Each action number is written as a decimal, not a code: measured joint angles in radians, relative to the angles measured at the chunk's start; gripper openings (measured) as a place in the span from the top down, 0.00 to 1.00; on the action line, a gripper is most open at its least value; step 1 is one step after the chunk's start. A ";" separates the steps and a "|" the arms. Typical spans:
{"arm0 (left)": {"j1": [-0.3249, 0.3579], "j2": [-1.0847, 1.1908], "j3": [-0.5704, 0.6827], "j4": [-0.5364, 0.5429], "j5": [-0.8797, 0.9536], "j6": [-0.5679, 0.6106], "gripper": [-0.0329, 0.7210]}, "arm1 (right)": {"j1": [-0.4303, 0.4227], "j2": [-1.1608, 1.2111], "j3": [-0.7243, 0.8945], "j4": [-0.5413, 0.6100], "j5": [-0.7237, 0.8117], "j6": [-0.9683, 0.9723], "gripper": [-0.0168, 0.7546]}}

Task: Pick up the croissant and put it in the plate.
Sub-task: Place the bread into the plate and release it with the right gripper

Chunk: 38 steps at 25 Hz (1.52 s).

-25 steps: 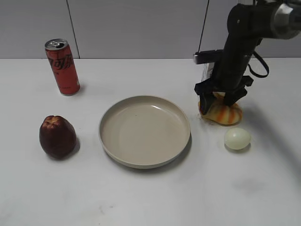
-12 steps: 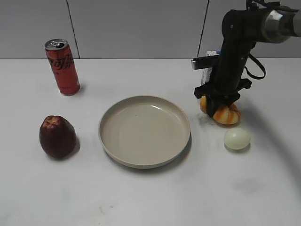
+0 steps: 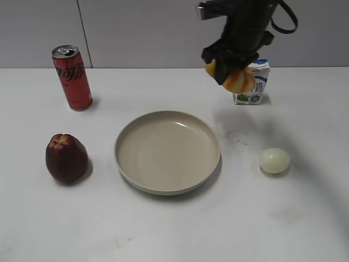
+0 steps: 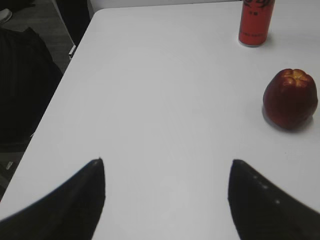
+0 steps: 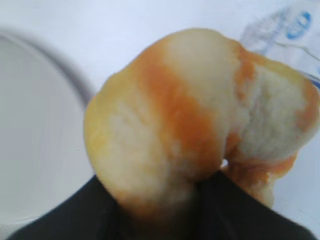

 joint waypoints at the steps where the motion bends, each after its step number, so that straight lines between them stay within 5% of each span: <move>1: 0.000 0.000 0.000 0.000 0.000 0.000 0.18 | 0.038 -0.009 0.000 0.005 0.001 -0.002 0.68; 10: 0.000 0.000 0.000 0.000 0.000 0.000 0.18 | 0.277 0.057 0.000 0.052 0.006 -0.020 0.69; 16: 0.000 0.000 0.000 0.000 0.000 0.000 0.18 | 0.283 0.088 0.001 0.115 0.008 -0.042 0.69; 34: 0.000 0.000 0.000 0.000 0.000 0.000 0.18 | 0.282 0.089 0.092 0.020 0.011 0.032 0.69; 38: 0.000 0.000 0.000 0.000 0.000 0.000 0.18 | 0.282 0.097 0.118 0.020 0.011 0.033 0.55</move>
